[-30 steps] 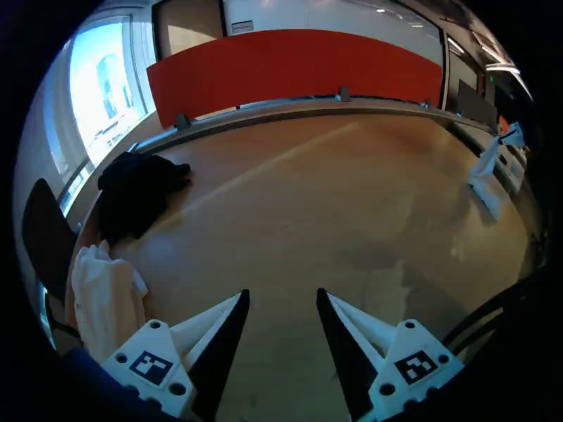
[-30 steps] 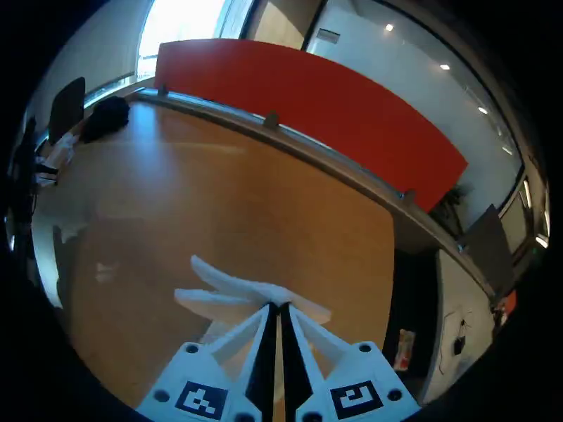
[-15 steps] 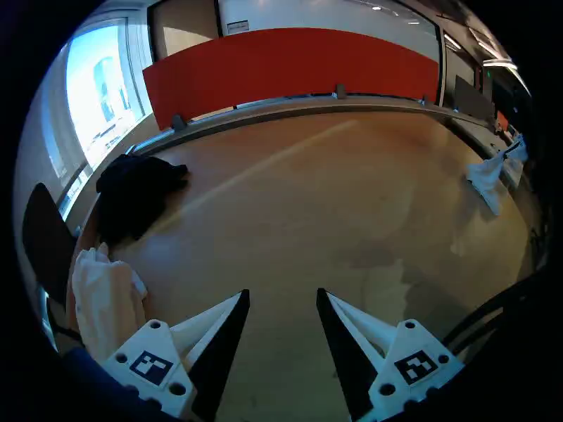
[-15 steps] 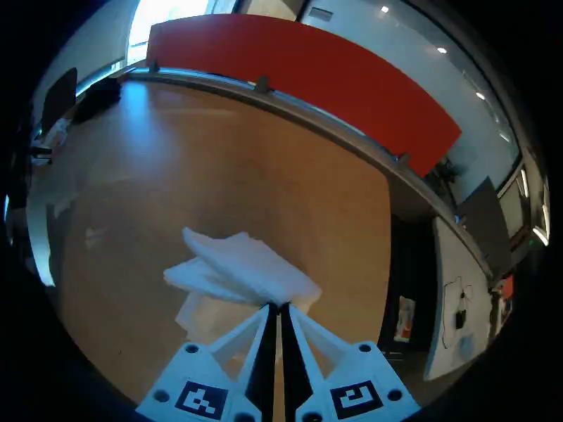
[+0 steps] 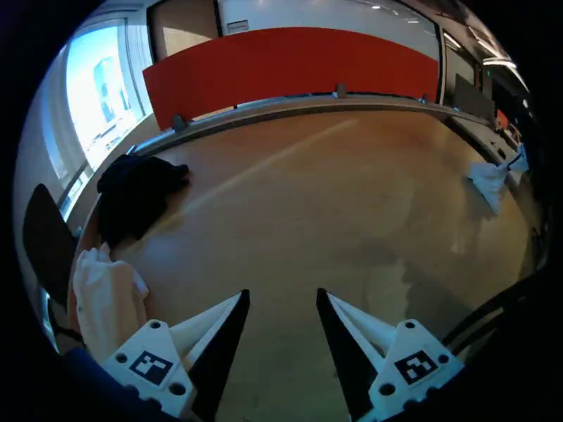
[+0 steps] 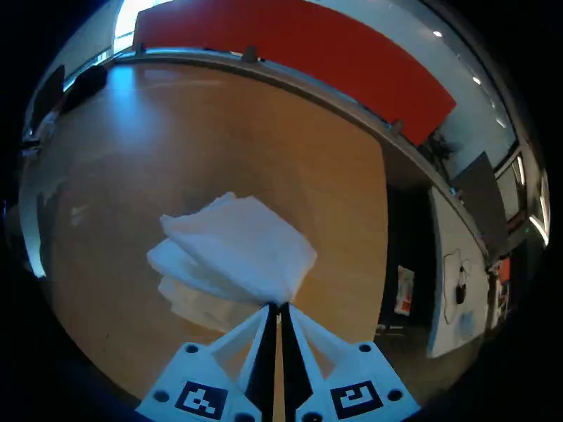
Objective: Fold towel
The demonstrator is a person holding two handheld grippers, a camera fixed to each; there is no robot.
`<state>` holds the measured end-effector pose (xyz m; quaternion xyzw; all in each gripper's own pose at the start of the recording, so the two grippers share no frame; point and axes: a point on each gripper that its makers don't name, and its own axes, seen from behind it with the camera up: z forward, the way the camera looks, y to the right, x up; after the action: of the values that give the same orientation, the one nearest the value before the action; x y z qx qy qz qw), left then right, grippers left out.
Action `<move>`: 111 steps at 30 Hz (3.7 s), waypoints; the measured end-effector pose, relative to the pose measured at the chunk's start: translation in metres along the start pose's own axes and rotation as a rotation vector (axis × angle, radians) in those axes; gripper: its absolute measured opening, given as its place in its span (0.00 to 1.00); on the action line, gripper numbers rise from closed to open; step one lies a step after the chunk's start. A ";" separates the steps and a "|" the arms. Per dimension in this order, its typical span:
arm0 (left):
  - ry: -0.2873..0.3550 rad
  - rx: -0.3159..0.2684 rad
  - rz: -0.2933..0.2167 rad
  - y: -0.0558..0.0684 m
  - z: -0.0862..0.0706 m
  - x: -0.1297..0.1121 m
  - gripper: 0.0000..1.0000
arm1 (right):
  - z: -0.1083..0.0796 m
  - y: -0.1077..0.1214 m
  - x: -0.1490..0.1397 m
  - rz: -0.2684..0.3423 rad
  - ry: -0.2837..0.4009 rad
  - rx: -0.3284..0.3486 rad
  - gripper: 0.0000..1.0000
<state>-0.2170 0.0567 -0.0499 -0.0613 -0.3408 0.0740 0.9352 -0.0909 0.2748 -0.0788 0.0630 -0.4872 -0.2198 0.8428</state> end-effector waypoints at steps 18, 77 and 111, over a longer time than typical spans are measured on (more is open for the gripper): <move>-0.005 0.004 0.005 -0.002 0.001 0.000 0.70 | 0.021 -0.002 -0.043 0.065 -0.113 -0.037 0.05; 0.015 -0.007 0.014 0.001 -0.004 0.001 0.70 | -0.005 -0.014 -0.044 0.146 -0.038 -0.074 0.77; 0.007 0.023 -0.020 -0.012 -0.013 -0.011 0.69 | 0.030 -0.127 0.021 0.042 0.033 0.156 0.50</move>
<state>-0.2158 0.0420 -0.0652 -0.0472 -0.3371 0.0683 0.9378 -0.1471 0.1549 -0.0873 0.1219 -0.4902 -0.1621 0.8477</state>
